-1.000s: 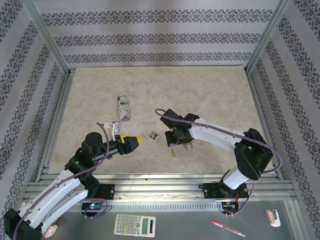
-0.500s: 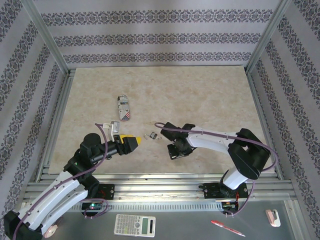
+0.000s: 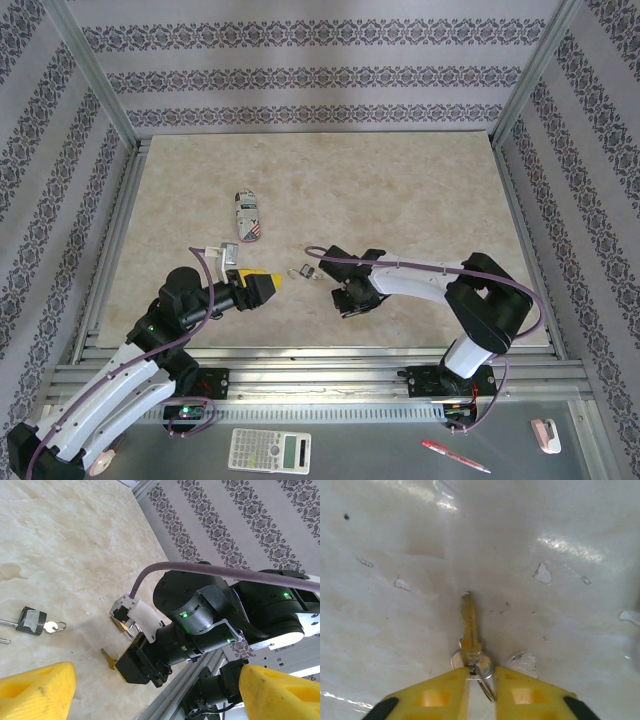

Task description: Unlock with the key

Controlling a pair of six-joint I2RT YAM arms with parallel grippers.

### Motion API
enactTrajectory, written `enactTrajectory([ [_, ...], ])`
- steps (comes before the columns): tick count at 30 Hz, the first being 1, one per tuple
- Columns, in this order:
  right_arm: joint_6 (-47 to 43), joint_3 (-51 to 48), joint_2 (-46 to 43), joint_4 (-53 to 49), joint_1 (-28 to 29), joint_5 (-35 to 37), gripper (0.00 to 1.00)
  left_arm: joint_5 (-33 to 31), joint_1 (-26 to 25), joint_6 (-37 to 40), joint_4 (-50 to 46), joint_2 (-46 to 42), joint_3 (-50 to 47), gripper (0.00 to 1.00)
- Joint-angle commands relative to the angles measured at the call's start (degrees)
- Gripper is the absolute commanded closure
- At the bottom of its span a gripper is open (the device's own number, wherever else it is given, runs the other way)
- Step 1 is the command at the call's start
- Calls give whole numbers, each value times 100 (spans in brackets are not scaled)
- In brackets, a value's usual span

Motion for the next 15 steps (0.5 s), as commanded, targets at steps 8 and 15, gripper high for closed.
enactTrajectory([
  [8, -269, 390, -649, -609, -84, 246, 100, -32, -56, -249, 384, 36, -160, 16],
  [15, -664, 1058, -1403, -1061, -222, 224, 100, 45, -101, -1485, 1576, 672, -252, 16],
])
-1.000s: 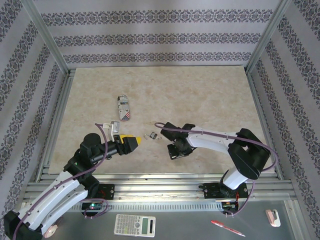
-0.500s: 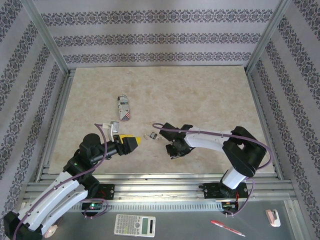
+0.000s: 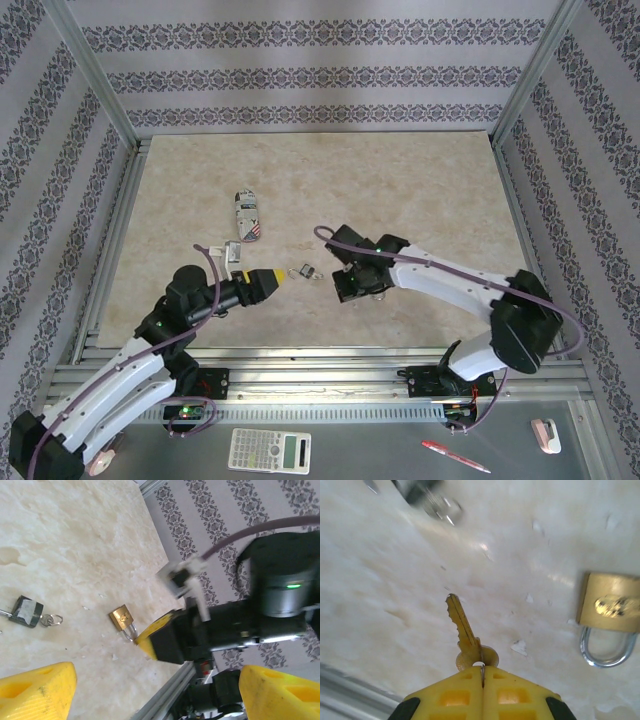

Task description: Unlock with the key

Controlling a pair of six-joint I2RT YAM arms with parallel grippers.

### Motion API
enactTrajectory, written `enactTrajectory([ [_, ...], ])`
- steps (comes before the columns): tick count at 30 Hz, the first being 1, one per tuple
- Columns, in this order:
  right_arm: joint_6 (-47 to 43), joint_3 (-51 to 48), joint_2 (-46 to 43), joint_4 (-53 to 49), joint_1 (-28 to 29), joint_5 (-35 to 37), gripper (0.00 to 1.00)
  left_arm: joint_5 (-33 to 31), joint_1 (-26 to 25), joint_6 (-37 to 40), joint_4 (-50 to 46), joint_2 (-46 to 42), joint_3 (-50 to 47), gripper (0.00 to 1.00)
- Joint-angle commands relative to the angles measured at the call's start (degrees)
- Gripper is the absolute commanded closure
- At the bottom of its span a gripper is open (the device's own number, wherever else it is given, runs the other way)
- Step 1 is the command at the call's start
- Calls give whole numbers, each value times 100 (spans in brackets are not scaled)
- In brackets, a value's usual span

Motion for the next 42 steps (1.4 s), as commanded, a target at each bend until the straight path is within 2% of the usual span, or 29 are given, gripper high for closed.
enactTrajectory([
  [1, -293, 354, -369, -356, -96, 99, 100, 50, -114, -952, 948, 249, -8, 16],
  [9, -294, 758, -612, -229, -98, -148, 100, -34, -394, -1861, 1664, 1012, 347, 18],
  [17, -192, 764, -661, -103, 75, -255, 100, -67, -680, -2029, 2607, 2297, 538, 29],
  [22, -150, 734, -699, 5, 176, -369, 100, -49, -777, -2168, 3103, 2951, 647, 32],
  [29, -147, 750, -650, 90, 305, -421, 100, 97, -813, -2338, 3467, 3588, 863, 45],
  [38, -130, 741, -650, 116, 393, -462, 100, 202, -847, -2425, 3782, 4085, 918, 55],
  [42, -139, 756, -671, 90, 393, -424, 100, 255, -883, -2483, 3956, 4229, 893, 66],
])
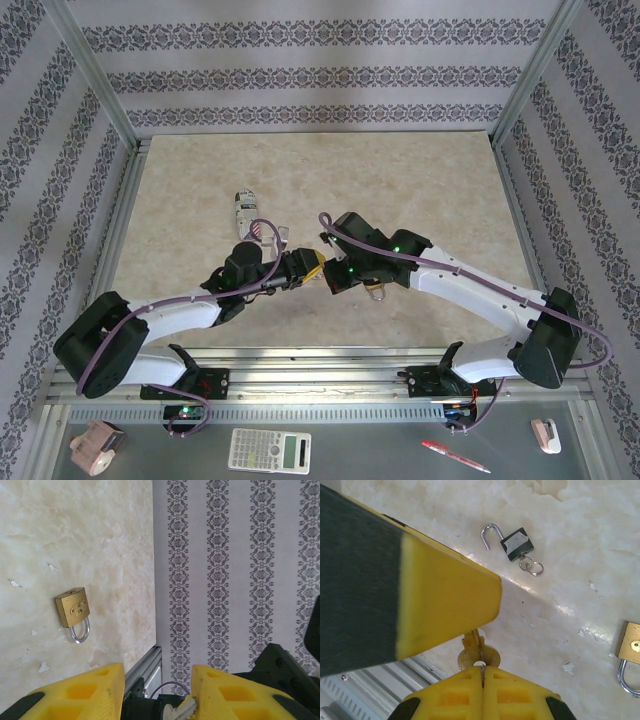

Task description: Unlock with the key

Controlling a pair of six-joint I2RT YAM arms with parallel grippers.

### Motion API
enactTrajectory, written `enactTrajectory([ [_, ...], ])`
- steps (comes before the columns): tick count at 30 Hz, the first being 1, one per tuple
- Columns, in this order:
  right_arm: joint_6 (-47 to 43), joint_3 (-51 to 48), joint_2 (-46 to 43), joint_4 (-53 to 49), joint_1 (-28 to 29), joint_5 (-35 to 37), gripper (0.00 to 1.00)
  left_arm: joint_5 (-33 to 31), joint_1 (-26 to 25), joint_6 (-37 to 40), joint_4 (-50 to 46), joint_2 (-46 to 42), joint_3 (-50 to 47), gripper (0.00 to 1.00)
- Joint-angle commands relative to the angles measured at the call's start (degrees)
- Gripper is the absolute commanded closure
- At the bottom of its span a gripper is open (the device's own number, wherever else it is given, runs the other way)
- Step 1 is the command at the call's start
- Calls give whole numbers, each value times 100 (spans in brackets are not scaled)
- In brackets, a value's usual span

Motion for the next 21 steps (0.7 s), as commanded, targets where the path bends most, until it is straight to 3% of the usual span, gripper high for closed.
enactTrajectory([
  [1, 20, 122, -85, 2, 57, 0, 100, 115, -114, -53, 524, 63, 116, 70],
  [8, -25, 81, -123, 41, 49, 59, 100, 133, -119, -31, 527, 92, 73, 100],
  [11, -21, 16, -222, 65, 31, 113, 100, 64, -121, 6, 581, 31, 28, 100],
  [13, 28, -74, -391, 153, -1, 112, 73, 45, -106, 89, 665, -38, 50, 100],
  [14, 82, -156, -521, 205, -26, 131, 64, 9, -97, 197, 648, -109, 82, 100],
  [18, 453, -662, -1253, 749, -319, -101, 46, -194, -84, 1237, -254, -596, 349, 100],
  [21, 776, -1167, -1781, 1493, -635, -528, 41, -284, -72, 1998, -422, -827, 431, 100],
])
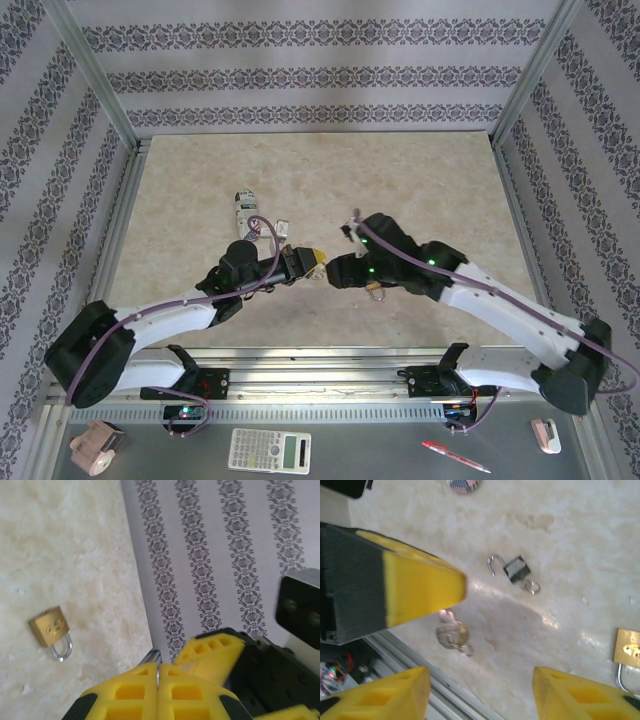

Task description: Unlock with the key

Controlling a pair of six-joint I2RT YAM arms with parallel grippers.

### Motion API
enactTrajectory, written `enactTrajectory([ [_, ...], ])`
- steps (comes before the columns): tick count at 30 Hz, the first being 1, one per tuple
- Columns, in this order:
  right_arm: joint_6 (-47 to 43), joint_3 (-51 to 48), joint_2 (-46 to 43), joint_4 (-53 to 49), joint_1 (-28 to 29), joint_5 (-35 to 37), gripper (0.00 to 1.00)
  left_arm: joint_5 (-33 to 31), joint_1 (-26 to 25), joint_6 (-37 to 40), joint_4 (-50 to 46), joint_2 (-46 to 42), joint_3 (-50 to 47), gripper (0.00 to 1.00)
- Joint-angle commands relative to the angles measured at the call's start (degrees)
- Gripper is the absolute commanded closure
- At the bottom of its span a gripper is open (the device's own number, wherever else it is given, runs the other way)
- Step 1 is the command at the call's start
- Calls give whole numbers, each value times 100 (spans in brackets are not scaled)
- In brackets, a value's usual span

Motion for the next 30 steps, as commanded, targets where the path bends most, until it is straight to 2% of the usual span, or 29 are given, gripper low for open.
enactTrajectory([
  [1, 480, -477, -449, 981, -306, -532, 40, -161, -20, 1116, -173, -258, 231, 100],
  [8, 447, -784, -574, 1946, -455, -1190, 41, 104, 0, 1093, 736, 88, 411, 100],
  [18, 824, -1411, -484, 3263, -698, -1940, 52, 69, -9, 944, 1652, 108, 224, 100],
  [30, 921, -1537, -539, 3719, -873, -2206, 64, 105, -17, 856, 1955, 75, 34, 100],
])
